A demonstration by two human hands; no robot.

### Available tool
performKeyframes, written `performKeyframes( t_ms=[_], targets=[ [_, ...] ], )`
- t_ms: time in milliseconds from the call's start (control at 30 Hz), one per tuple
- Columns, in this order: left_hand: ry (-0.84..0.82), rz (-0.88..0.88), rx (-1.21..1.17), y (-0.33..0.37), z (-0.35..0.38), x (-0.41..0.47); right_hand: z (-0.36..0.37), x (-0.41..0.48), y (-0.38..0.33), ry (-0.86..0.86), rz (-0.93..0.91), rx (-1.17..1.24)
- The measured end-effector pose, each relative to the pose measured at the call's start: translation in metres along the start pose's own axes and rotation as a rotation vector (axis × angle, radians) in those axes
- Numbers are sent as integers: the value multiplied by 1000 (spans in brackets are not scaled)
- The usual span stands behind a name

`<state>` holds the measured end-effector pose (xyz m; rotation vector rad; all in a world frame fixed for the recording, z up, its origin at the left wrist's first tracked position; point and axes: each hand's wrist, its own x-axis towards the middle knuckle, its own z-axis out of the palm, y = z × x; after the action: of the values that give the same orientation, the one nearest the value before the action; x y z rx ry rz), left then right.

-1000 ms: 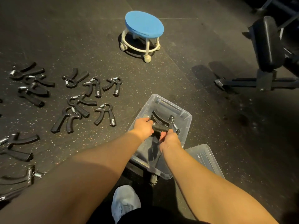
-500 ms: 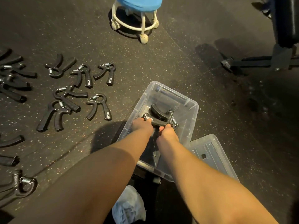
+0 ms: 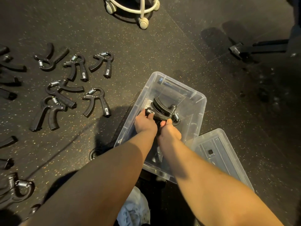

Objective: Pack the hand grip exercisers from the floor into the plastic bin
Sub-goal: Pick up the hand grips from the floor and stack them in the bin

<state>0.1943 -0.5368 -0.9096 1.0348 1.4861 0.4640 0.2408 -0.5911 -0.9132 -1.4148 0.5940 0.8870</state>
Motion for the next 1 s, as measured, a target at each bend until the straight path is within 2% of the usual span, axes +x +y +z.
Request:
performKeyframes(
  t_ms=[100,200,267,300,333,367,433,567,833,1000],
  targets=[
    [-23,2,-7,1,2,2,2,-6,-2,202,-102,-66],
    [-21,6,-3,-3,4,5,10,-16,2,425,-205,103],
    [-20,-8,-17,-6,5,7,13,-14,-1,417,-203,148],
    [-22,-7,-10,-6,5,8,11,-12,-1,428,-206,62],
    [-23,0,-8,-8,6,10,12,-6,3,423,-206,117],
    [-22,3,-7,-8,7,12,10,2,7,389,-161,224],
    [-10,1,-15,-8,9,15,5,0,7,303,-257,86],
    [9,9,-39,-11,13,18,-2,0,10,183,-221,219],
    [0,14,-25,-11,14,19,-5,-14,8,146,-259,52],
    [-33,-40,9,-15,16,28,-6,-19,7,146,-245,-26]
  ],
)
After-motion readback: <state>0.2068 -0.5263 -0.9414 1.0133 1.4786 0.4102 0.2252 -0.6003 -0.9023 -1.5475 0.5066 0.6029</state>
